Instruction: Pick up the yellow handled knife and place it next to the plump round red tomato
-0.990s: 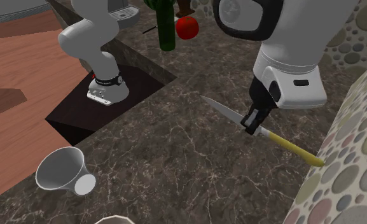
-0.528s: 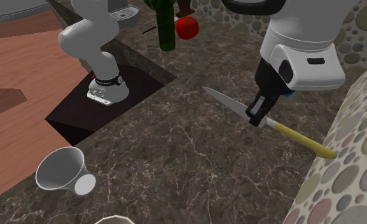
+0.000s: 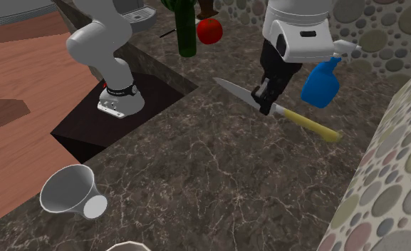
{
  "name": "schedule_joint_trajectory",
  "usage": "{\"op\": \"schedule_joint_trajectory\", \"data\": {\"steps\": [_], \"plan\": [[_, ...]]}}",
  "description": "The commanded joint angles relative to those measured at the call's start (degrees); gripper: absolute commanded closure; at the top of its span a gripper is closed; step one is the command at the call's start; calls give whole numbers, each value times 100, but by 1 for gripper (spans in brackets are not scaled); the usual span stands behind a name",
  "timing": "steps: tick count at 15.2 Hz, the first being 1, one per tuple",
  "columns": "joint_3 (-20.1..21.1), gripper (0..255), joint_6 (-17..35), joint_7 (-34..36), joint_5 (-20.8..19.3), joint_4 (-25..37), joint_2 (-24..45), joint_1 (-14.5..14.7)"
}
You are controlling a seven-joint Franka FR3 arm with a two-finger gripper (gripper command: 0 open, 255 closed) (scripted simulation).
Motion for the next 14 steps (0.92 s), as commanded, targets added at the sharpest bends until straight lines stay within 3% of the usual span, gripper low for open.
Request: {"op": "schedule_joint_trajectory", "data": {"steps": [1, 14], "plan": [[49, 255, 138, 189, -106, -570, -442, 137], [728, 255, 481, 1547, -451, -3351, -2894, 706]]}}
